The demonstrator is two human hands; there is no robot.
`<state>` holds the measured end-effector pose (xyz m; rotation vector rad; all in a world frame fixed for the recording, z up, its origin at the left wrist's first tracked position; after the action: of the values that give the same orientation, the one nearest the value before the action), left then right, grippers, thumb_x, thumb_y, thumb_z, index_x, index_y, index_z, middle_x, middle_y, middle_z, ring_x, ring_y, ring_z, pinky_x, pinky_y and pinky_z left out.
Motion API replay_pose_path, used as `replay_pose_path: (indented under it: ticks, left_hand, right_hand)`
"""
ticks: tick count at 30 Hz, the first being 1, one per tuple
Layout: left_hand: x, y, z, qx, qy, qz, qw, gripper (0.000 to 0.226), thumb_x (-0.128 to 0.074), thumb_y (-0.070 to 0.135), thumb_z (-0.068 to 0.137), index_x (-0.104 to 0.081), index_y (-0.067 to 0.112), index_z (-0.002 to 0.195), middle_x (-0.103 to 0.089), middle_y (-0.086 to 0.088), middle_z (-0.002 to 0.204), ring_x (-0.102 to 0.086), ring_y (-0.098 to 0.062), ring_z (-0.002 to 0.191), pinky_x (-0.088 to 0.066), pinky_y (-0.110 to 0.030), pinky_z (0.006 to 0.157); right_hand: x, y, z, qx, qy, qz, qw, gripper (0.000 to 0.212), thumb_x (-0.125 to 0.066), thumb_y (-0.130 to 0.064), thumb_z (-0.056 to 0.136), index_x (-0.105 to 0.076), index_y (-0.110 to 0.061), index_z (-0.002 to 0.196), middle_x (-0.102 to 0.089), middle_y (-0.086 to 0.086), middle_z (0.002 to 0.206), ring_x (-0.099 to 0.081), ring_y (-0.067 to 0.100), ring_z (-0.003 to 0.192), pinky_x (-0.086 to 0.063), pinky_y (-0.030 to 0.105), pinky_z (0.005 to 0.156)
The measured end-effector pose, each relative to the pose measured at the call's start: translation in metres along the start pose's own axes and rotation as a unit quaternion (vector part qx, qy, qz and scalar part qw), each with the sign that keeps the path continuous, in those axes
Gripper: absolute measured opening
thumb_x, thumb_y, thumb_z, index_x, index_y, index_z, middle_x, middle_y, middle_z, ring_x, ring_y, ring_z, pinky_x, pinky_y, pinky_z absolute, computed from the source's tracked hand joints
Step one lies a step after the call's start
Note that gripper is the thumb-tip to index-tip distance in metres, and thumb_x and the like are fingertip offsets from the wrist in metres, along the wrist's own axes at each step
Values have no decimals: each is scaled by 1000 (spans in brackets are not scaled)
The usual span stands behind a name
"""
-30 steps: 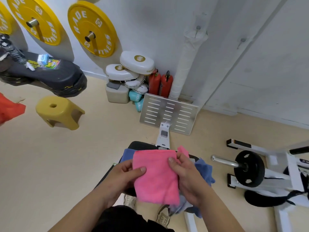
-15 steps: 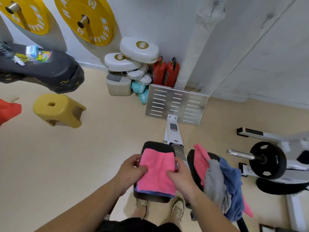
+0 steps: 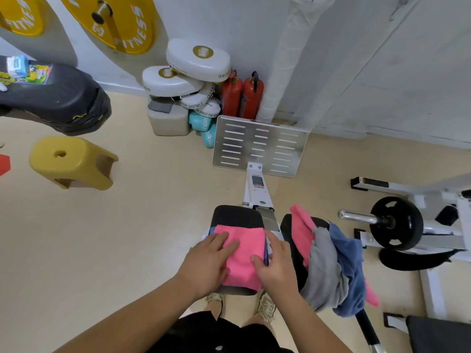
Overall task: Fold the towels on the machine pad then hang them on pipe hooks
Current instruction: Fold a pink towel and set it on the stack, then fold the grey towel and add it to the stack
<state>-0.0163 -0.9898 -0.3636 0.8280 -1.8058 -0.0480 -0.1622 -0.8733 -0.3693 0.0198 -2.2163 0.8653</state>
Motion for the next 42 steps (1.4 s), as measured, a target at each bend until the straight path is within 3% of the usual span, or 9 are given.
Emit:
replay_pose_path:
  ticks: [5,12,19,22,24,28,31,37,42]
  left_hand:
    - [-2,-3,6,5,0,96,995,88,-84,50,56,-62,27,138,-69,-7,126,-72,-26,103,-63,-35,77]
    - [1,14,12,73,-49,114,990,77,-53,43,92,-21,29,160,-34,-8,158,-41,-30,138,-40,-41,110]
    - [21,67,30,3,27,134,991,85,-88,46,39,-74,13,116,-60,-26,139,-57,-48,127,-52,-57,102]
    - [28,136,41,-105,111,28,988,48,-75,24,60,-73,13,107,-64,-22,132,-51,-36,127,-38,-42,113]
    - [22,173,47,-118,112,-67,984,30,-69,17,68,-73,16,98,-71,-9,115,-55,-26,112,-44,-32,100]
    - [-9,224,69,-76,-1,-179,981,30,-47,27,83,-69,14,99,-68,-3,101,-64,-23,98,-51,-33,86]
    - [-24,253,88,-33,-20,-188,981,20,-49,28,88,-65,18,93,-63,2,93,-61,-18,88,-52,-36,83]
    - [-54,265,113,97,20,-203,974,18,-67,29,88,-64,29,105,-59,6,106,-62,-15,94,-55,-33,88]
    - [-55,268,108,129,70,-215,965,27,-67,22,89,-56,37,70,-55,12,86,-56,-7,79,-43,-17,72]
  right_hand:
    - [-10,-4,-5,81,-101,-165,978,76,-63,-46,85,-35,-43,155,-35,-13,148,-37,12,136,-49,30,96]
    - [-9,3,-3,48,-133,-196,970,82,-64,-56,87,-21,-49,157,-31,-3,143,-40,21,132,-51,40,98]
    - [64,34,-29,1,-42,63,997,42,-66,-37,95,-59,-34,136,-59,-14,119,-61,4,107,-51,23,92]
    - [107,70,-45,-39,37,166,985,22,-71,-21,95,-69,-30,115,-72,-10,103,-67,-3,94,-54,17,83]
    - [132,95,-54,-69,69,201,975,21,-70,-15,95,-69,-32,108,-74,-9,98,-67,-6,91,-55,18,85]
    - [173,140,-67,-81,127,223,963,24,-68,-8,92,-72,-31,96,-72,6,82,-64,17,71,-52,24,71]
    - [190,172,-72,-95,95,216,967,27,-65,-10,93,-72,-35,98,-75,-5,90,-68,14,84,-53,27,80]
    - [209,208,-61,-56,5,206,977,26,-66,-12,96,-72,-32,111,-76,-15,103,-69,2,97,-52,15,83]
    - [215,207,-44,-19,-79,160,984,30,-64,-20,95,-65,-40,118,-70,-13,118,-66,4,106,-55,30,97]
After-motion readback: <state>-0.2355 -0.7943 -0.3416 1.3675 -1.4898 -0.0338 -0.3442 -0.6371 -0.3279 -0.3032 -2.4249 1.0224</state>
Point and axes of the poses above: each hand's wrist, its own z-axis towards the middle knuckle, its own x-axis out of the back of the hand, y = z × x, the point moved 7 cm from there along z, towards the middle knuckle
